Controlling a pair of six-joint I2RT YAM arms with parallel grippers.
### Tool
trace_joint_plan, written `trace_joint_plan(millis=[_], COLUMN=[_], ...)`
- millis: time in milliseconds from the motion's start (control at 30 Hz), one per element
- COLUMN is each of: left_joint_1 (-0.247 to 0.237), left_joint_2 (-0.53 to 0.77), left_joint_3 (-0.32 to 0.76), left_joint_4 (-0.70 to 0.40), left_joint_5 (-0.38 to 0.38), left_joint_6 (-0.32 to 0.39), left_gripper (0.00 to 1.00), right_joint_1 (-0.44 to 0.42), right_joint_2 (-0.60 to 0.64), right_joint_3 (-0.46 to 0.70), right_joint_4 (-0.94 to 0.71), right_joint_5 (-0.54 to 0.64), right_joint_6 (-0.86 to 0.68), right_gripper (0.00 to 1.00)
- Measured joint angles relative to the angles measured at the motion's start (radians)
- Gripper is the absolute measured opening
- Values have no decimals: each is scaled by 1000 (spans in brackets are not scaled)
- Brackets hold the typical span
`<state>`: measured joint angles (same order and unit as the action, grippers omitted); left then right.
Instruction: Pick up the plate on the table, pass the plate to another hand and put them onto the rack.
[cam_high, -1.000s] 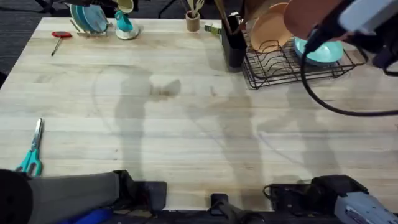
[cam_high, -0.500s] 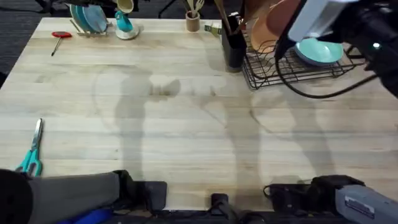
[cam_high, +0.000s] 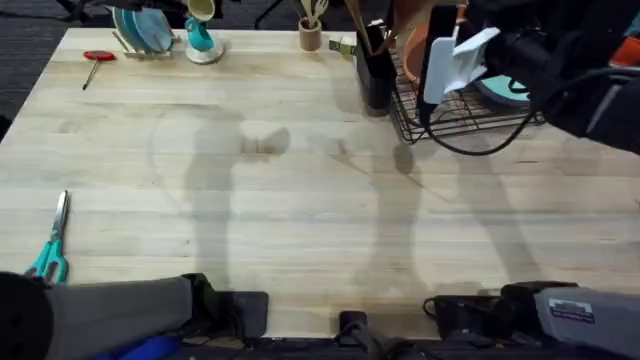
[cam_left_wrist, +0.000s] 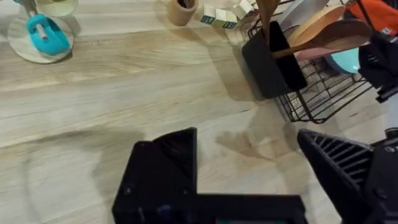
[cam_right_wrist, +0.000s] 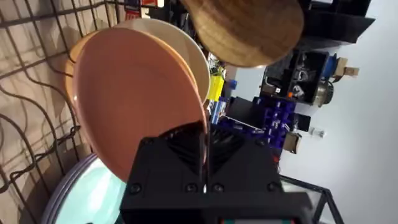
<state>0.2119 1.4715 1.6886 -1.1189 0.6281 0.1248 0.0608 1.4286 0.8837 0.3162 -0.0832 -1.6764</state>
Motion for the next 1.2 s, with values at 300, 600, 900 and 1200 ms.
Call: trace_joint_plan(millis=[300,600,900,1200], left_joint_1=[0,0,0,0], left_joint_2=[0,0,0,0], left_joint_3=[0,0,0,0], left_joint_4=[0,0,0,0], left_joint_5=[0,0,0,0], left_joint_6=[0,0,0,0], left_gripper=[994,994,994,994], right_joint_1=[-1,-2,-2,-2], right_joint_2=[82,89,69,-140], right_joint_3=[2,3,3,3], right_joint_4=[6,-1,-7,-87], right_joint_5=[-10,-11,-7,42], right_joint_6=[-23,-26,22,364], right_gripper=[29,846,995,994])
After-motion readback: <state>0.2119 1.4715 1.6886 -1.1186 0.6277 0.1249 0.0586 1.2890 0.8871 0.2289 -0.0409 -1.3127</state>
